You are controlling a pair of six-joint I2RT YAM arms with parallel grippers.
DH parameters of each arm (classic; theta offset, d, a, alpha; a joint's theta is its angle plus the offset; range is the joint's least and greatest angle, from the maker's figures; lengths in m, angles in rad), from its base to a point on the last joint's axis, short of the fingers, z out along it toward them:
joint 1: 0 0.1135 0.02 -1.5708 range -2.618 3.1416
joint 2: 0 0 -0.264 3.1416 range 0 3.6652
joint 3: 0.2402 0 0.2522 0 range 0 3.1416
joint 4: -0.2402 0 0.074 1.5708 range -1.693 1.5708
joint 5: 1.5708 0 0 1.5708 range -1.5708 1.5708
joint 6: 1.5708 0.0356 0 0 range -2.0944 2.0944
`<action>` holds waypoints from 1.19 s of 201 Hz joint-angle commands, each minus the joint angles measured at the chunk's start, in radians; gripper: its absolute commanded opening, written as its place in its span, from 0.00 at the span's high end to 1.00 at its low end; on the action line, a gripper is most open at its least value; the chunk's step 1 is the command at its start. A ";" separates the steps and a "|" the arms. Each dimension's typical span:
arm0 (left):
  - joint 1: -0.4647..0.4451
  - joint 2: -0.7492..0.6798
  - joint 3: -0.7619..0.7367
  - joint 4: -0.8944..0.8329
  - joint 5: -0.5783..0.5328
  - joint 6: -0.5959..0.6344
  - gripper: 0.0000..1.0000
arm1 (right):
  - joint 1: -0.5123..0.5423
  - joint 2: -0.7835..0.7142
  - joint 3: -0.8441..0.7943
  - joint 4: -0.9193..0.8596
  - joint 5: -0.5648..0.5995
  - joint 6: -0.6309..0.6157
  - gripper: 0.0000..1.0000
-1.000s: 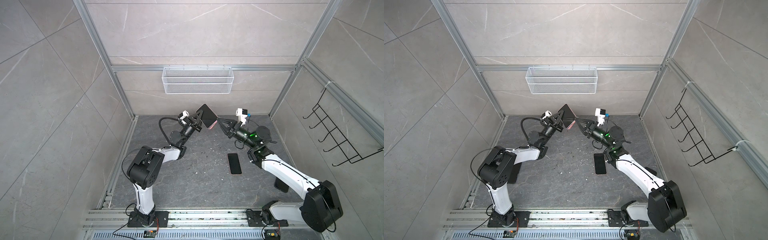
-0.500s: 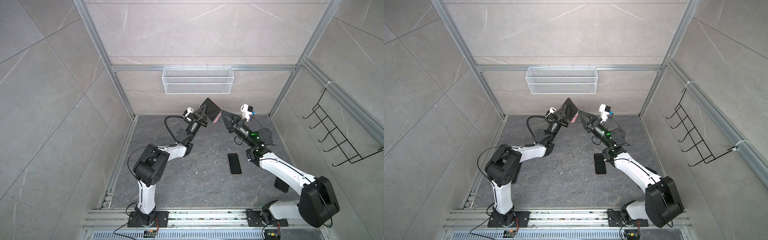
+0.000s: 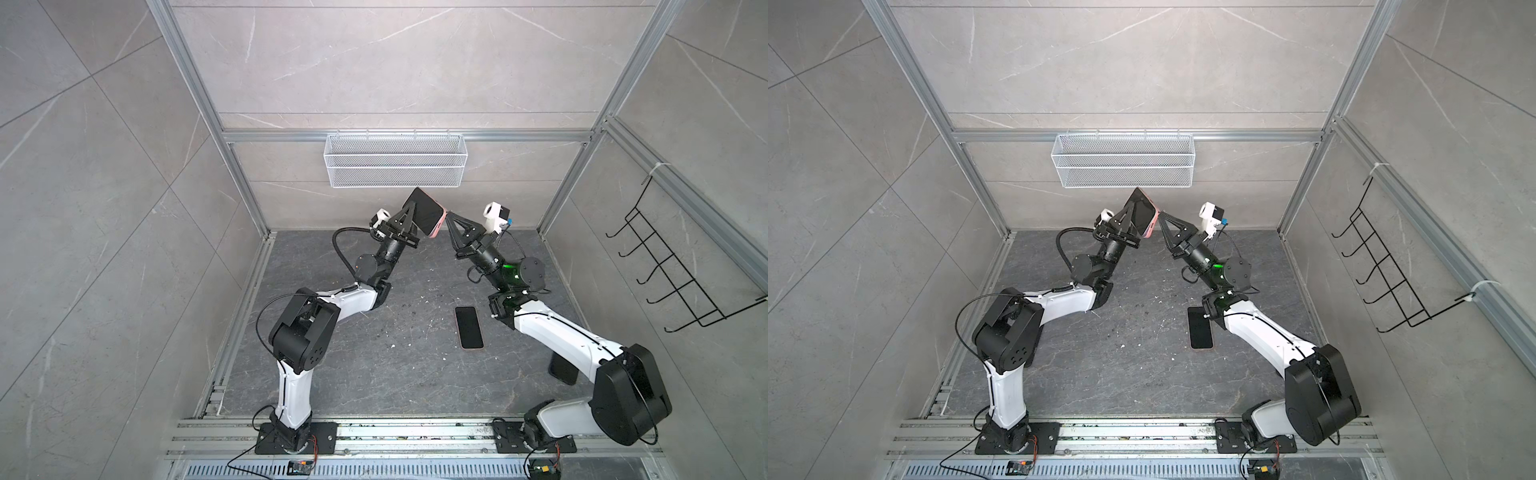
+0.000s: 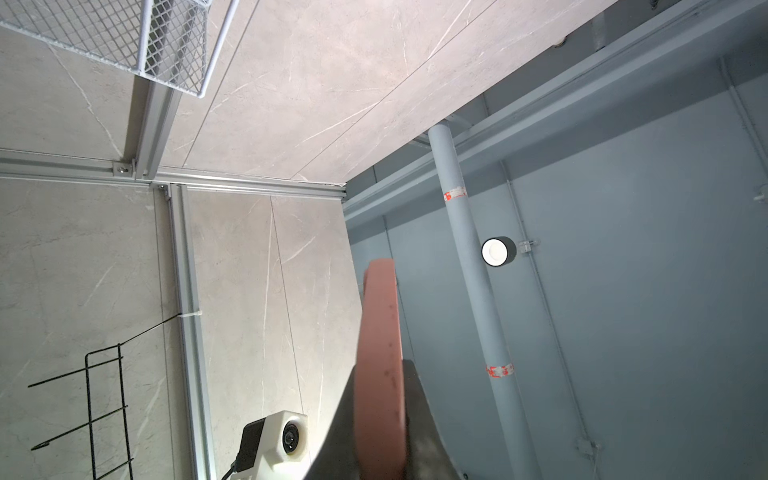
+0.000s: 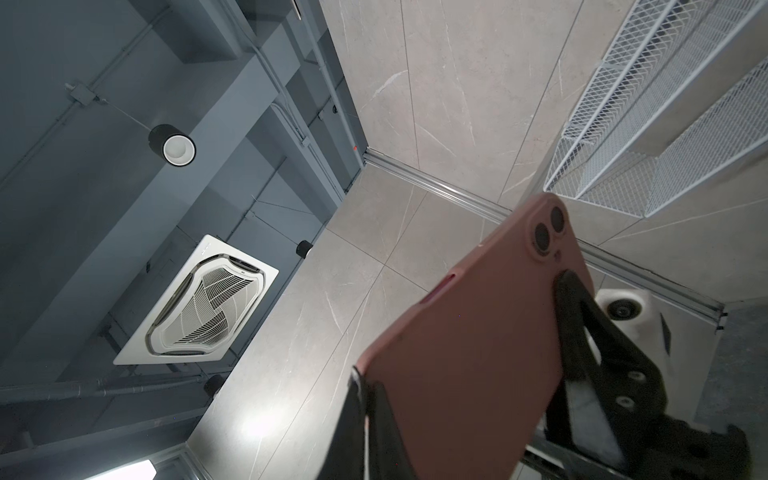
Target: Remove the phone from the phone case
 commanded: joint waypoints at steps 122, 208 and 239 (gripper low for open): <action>-0.069 -0.041 -0.060 -0.142 0.243 0.210 1.00 | 0.043 -0.092 -0.066 -0.076 -0.084 -0.061 0.87; -0.081 -0.017 -0.005 -0.140 0.260 0.209 1.00 | 0.043 -0.053 -0.036 -0.063 -0.095 -0.015 1.00; -0.081 -0.042 0.026 -0.140 0.261 0.229 1.00 | 0.041 -0.022 -0.062 -0.086 -0.071 0.006 1.00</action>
